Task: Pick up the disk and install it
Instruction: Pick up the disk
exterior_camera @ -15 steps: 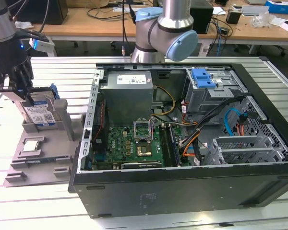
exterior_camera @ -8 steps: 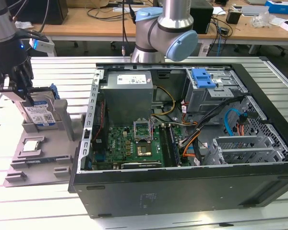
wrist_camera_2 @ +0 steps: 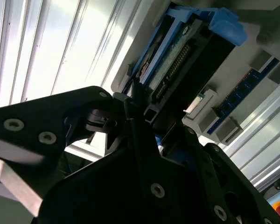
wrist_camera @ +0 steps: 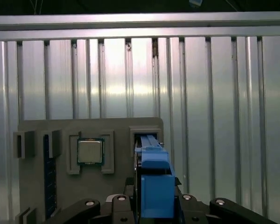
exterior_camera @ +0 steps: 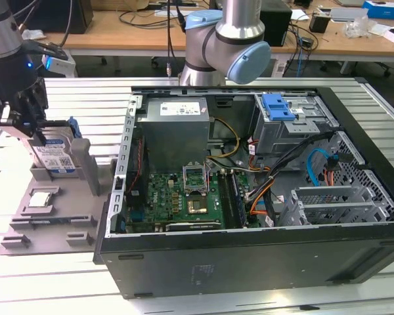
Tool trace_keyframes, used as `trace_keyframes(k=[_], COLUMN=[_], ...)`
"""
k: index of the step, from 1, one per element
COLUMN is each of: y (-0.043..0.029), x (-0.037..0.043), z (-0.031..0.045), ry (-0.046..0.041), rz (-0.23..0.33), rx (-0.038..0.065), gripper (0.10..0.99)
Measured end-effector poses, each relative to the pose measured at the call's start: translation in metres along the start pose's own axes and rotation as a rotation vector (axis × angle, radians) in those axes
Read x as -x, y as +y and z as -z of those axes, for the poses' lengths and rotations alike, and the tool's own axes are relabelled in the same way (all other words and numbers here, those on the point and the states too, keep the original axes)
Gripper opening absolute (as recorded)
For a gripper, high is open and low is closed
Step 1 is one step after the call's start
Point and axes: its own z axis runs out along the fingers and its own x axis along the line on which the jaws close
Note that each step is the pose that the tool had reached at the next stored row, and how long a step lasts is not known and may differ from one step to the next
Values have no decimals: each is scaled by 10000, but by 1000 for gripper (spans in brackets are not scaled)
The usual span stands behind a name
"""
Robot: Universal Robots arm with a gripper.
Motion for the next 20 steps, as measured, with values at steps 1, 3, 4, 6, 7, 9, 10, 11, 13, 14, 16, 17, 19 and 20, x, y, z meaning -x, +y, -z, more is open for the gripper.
trace_keyframes(k=[1, 3, 4, 6, 7, 9, 10, 11, 13, 14, 16, 17, 19, 20], y=[0, 0, 0, 0, 0, 0, 0, 0, 0, 0, 0, 0, 0, 0], x=[0, 0, 0, 0, 0, 0, 0, 0, 0, 0, 0, 0, 0, 0], z=[0, 0, 0, 0, 0, 0, 0, 0, 0, 0, 0, 0, 0, 0], ry=[1, 1, 1, 6, 6, 6, 6, 6, 6, 6, 6, 6, 8, 8], rz=[0, -2, 10, 221, 222, 222, 223, 224, 225, 226, 227, 228, 228, 228], rx=[0, 0, 0, 2, 2, 3, 2, 2, 2, 2, 2, 2, 2, 2], gripper=[365, 365, 365, 365, 365, 365, 365, 365, 365, 365, 365, 365, 365, 365])
